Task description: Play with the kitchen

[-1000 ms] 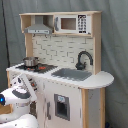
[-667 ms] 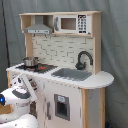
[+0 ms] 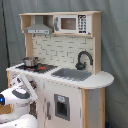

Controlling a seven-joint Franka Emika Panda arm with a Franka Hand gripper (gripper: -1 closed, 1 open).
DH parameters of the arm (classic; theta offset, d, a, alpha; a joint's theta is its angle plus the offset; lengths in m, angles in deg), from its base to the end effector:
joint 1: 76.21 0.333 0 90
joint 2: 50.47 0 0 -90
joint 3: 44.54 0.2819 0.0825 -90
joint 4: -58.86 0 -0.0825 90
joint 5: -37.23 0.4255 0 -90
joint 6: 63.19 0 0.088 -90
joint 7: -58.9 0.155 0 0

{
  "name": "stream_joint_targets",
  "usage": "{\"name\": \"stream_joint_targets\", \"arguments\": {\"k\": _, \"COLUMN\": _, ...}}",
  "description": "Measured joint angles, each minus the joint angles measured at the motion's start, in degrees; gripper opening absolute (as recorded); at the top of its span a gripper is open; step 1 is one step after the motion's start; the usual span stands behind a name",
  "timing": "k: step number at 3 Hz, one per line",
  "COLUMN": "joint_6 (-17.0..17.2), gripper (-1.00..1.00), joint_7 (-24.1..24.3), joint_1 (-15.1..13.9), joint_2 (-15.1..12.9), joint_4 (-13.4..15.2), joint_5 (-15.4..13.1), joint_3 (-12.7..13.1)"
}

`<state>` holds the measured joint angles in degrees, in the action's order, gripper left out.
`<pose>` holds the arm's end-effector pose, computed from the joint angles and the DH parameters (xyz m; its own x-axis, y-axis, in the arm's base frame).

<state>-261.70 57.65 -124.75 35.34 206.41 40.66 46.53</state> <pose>0.4578 0.3218 0.3260 -0.0394 0.9960 0.0798 0.0448 -0.0781 0.9959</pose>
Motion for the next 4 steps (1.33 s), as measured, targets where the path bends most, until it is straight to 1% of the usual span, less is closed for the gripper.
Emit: {"name": "stream_joint_targets", "arguments": {"k": 4, "joint_6": 0.34, "gripper": -1.00, "joint_7": -23.89, "joint_1": 0.13, "joint_2": 0.11, "joint_4": 0.14, "joint_5": -0.15, "joint_3": 0.13}}
